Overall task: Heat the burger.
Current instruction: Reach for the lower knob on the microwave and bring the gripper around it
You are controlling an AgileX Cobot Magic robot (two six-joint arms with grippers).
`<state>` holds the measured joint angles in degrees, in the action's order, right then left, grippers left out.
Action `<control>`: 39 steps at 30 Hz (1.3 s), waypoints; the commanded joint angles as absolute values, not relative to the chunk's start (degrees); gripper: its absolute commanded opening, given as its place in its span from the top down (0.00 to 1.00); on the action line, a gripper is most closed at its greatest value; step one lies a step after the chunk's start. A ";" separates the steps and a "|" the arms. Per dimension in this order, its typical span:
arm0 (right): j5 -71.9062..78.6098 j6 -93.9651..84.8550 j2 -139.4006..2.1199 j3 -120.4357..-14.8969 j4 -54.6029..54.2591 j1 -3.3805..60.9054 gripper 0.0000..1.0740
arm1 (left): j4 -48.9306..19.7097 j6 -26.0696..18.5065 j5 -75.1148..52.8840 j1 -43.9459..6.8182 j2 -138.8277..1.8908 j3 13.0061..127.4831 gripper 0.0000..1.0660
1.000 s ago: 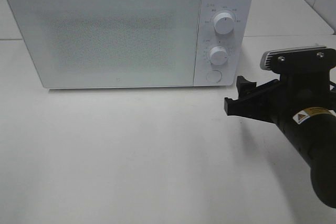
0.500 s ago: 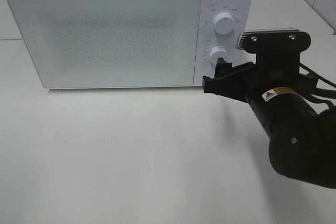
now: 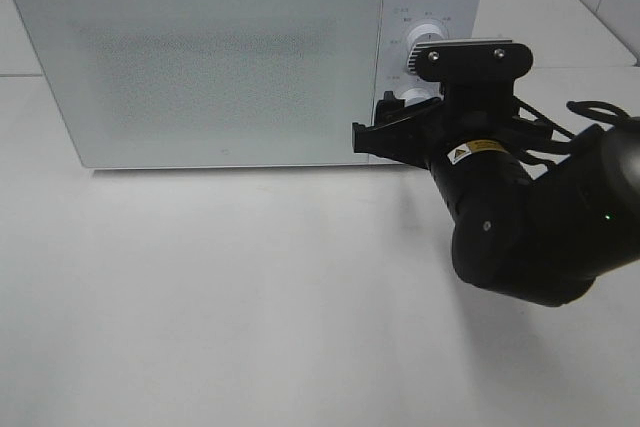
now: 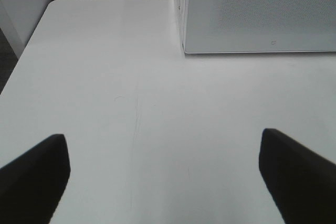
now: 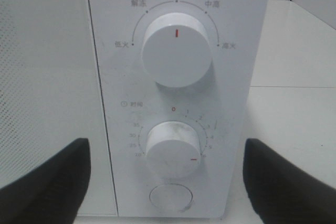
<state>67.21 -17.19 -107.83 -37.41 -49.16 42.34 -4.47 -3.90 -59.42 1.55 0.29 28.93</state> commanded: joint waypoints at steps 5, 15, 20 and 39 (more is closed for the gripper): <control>64.57 -16.96 -110.29 -40.68 -46.29 39.48 0.29 | -4.58 -4.07 -59.19 1.66 1.72 28.93 0.16; 64.23 -15.87 -113.85 -43.49 -44.29 38.16 0.29 | -4.58 -4.07 -59.13 1.66 1.72 28.93 0.16; 63.94 -15.07 -115.51 -45.78 -43.49 36.04 0.29 | -4.58 -4.07 -59.13 1.66 1.72 28.93 0.16; 68.30 -14.38 -118.03 -47.73 -43.49 35.52 0.29 | -4.58 -4.07 -59.13 1.66 1.72 28.93 0.16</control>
<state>64.57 -14.61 -118.03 -46.52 -43.89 35.92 -4.47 -3.90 -59.42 1.55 0.29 28.93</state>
